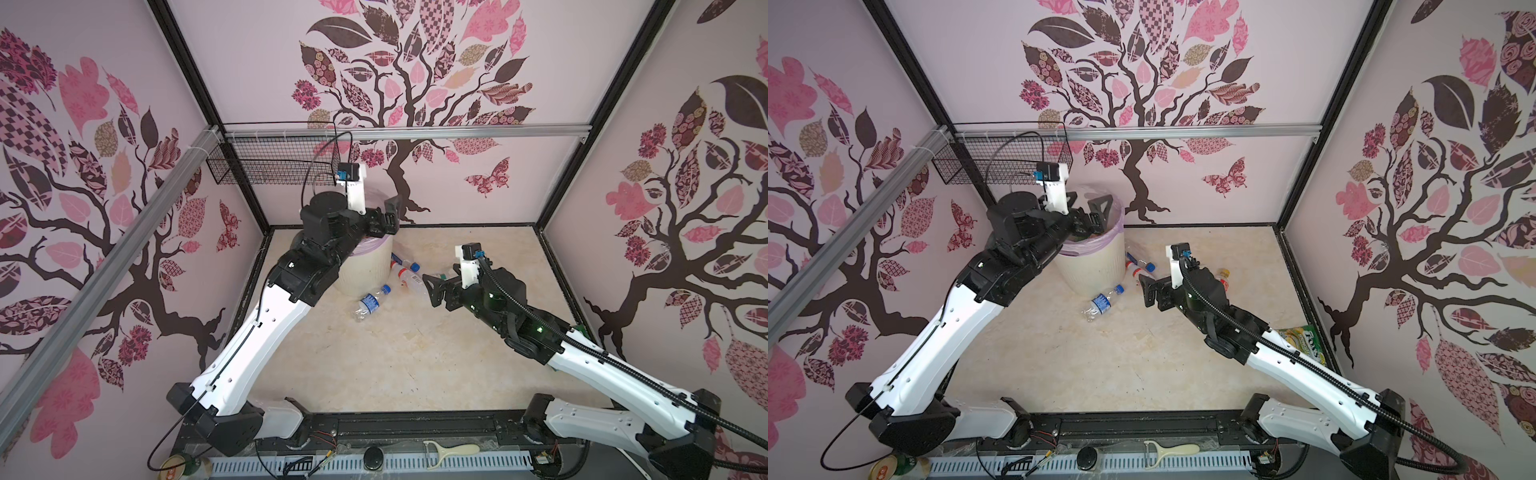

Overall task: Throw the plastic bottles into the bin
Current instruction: 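Open left gripper above the bin to drop the Nescafe bottle, then lower left gripper to the blue-labelled water bottle beside the bin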

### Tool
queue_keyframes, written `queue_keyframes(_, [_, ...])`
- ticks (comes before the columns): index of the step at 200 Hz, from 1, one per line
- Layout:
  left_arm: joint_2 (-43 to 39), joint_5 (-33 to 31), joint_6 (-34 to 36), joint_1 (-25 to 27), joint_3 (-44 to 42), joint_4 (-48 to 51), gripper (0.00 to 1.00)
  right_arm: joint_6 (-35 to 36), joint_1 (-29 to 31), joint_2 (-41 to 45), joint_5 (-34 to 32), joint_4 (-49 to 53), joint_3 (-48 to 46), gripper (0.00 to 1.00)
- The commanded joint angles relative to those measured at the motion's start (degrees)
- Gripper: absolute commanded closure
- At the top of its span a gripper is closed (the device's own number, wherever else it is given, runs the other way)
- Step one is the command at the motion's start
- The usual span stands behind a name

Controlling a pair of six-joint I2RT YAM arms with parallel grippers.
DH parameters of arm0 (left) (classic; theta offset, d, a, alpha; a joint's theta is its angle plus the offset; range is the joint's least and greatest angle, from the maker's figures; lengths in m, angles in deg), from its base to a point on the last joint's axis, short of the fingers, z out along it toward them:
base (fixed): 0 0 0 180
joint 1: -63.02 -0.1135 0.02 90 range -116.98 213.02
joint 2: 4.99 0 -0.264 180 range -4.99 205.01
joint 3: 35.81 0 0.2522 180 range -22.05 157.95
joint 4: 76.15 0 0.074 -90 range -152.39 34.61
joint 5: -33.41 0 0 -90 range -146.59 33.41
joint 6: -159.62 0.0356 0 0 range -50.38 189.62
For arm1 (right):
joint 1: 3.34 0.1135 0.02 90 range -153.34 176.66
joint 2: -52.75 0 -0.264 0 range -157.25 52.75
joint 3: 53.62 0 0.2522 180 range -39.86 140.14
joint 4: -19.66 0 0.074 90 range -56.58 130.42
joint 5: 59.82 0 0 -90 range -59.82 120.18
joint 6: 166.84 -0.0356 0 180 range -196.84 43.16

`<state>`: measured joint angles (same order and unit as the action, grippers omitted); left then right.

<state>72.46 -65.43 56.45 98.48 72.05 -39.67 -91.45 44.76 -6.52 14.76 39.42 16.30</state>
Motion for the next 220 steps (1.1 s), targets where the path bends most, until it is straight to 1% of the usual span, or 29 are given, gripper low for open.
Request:
queue_keyframes(1, [-2.49, 0.19, -3.19, 1.94, -6.4, 0.57, 0.02, -0.72, -0.34, 1.43, -1.72, 1.39, -1.68, 0.0])
queue_keyframes(37, [-6.88, 0.82, -6.25, 2.56, -15.89, 4.52, 0.02, -2.81, -0.7, 1.96, -1.72, 0.68, -5.85, 0.01])
queue_keyframes(77, [-12.12, -1.28, -7.37, 2.51, -26.15, 10.5, 0.02, -4.33, -1.94, 2.4, -0.57, 0.55, -8.68, 0.0])
queue_keyframes(96, [-12.93, -1.84, -8.76, 2.58, -30.43, 14.17, 0.02, -5.45, -2.9, 2.33, 0.24, 0.59, -9.68, 0.01])
queue_keyframes(122, [-13.21, -2.91, -10.97, 2.59, -36.14, 15.4, 0.02, -6.63, -3.71, 2.31, 1.51, 0.44, -10.43, 0.01])
queue_keyframes(154, [-9.21, -6.69, -11.7, 2.61, -38.14, 16.82, 0.01, -7.42, -3.74, 2.42, 2.75, 0.5, -10.61, 0.01])
queue_keyframes(182, [-4.59, -9.76, -12.16, 2.57, -39.67, 15.03, 0.02, -8.11, -3.89, 3.59, 3.11, 0.93, -11.39, 0.01])
queue_keyframes(220, [3.12, -11.51, -13.49, 2.51, -37.08, 14.21, 0.02, -8.16, -3.89, 5.53, 3.76, 1.62, -12.69, 0.0])
